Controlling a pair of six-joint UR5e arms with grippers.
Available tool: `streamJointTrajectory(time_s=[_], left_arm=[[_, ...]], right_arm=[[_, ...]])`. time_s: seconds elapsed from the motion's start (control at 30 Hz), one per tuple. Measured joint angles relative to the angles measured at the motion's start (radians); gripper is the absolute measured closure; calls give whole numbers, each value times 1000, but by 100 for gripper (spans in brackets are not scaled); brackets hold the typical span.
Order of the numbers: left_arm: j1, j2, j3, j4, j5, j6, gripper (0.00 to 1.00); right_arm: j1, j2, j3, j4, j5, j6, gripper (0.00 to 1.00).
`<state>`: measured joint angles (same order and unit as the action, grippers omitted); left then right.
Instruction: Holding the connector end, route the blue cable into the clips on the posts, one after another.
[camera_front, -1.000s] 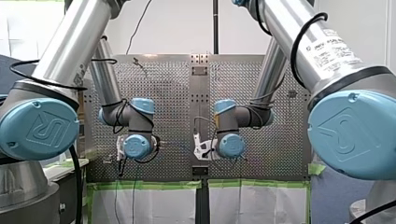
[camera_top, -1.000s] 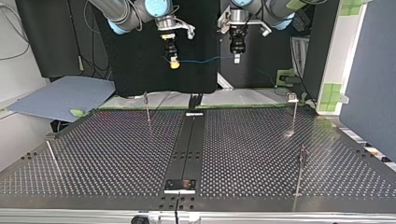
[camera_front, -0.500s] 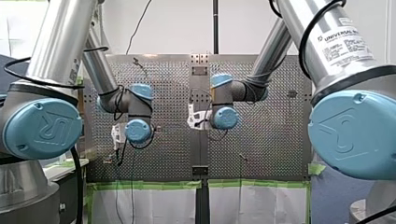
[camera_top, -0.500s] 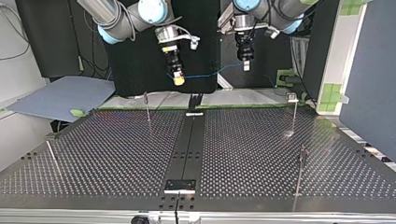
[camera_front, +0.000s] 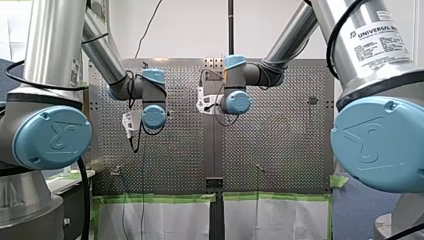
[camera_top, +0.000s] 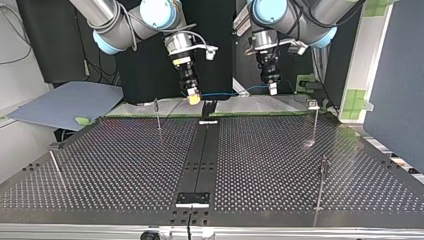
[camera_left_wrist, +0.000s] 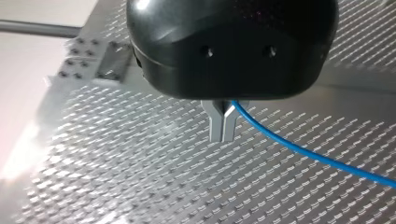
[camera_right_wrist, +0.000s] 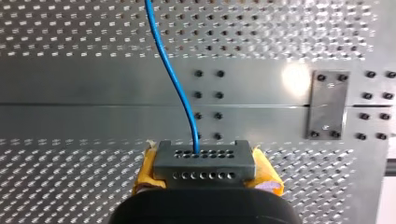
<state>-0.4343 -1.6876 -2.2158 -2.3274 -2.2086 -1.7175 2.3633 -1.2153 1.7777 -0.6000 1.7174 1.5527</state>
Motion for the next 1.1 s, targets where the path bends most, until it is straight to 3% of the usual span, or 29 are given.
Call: streamJointTrajectory(time_s=[0.2, 0.53, 0.73, 0.9, 1.1], left_arm=[[15, 60, 58, -59, -33, 12, 100], [43, 152, 116, -152, -38, 31, 100], [56, 201, 130, -201, -38, 42, 100], [68, 246, 132, -246, -38, 44, 100], [86, 295, 146, -309, -35, 48, 100]], right_arm=[[-6, 0, -46, 16, -1, 3, 100], [-11, 14, -74, 20, -3, 13, 100], [5, 46, -113, 50, -29, 28, 100], [21, 53, -155, 84, -47, 52, 100], [43, 53, -201, 128, -54, 65, 100]])
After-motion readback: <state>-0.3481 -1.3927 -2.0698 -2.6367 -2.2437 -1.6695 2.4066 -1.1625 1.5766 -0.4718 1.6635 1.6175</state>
